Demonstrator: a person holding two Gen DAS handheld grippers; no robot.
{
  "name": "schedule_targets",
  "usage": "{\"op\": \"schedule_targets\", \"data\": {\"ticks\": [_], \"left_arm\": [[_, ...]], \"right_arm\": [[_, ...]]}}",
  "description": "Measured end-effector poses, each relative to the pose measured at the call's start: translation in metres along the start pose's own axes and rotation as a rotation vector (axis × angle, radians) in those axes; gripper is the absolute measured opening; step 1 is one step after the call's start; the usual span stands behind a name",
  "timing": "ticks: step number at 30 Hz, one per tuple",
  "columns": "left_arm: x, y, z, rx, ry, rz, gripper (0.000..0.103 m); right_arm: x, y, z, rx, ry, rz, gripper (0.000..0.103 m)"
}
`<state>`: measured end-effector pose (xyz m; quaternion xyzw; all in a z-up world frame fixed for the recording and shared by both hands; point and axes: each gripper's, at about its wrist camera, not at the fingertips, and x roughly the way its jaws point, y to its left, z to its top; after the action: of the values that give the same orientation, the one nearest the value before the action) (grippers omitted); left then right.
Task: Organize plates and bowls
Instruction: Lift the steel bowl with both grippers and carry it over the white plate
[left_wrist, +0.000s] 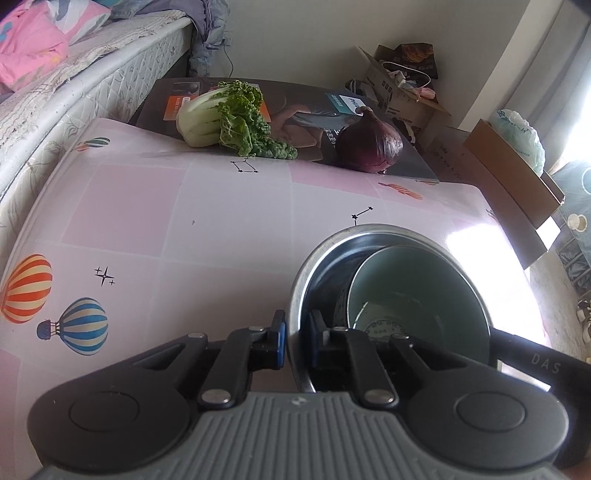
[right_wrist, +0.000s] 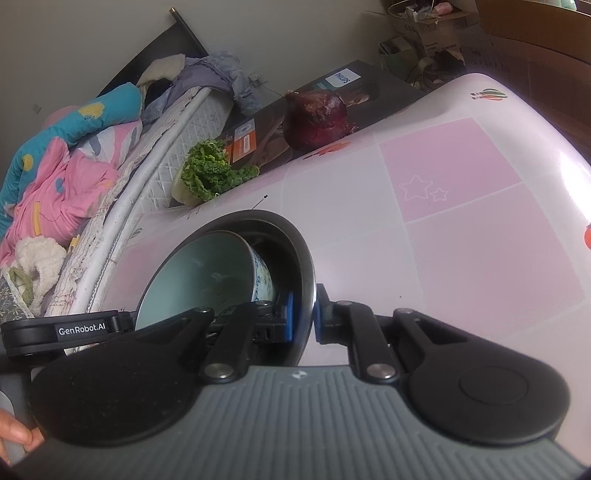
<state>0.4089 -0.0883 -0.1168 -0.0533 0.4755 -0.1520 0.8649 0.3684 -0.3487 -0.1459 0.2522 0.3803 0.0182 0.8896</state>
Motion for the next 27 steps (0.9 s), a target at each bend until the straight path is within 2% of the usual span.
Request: {"op": "schedule_targets", "data": {"ticks": [27], "left_arm": [[0.001, -0.0036, 0.002, -0.03, 0.019, 0.021, 0.012]], "right_arm": [[-0.0005, -0.0072, 0.0008, 0.07, 0.012, 0.015, 0.01]]}}
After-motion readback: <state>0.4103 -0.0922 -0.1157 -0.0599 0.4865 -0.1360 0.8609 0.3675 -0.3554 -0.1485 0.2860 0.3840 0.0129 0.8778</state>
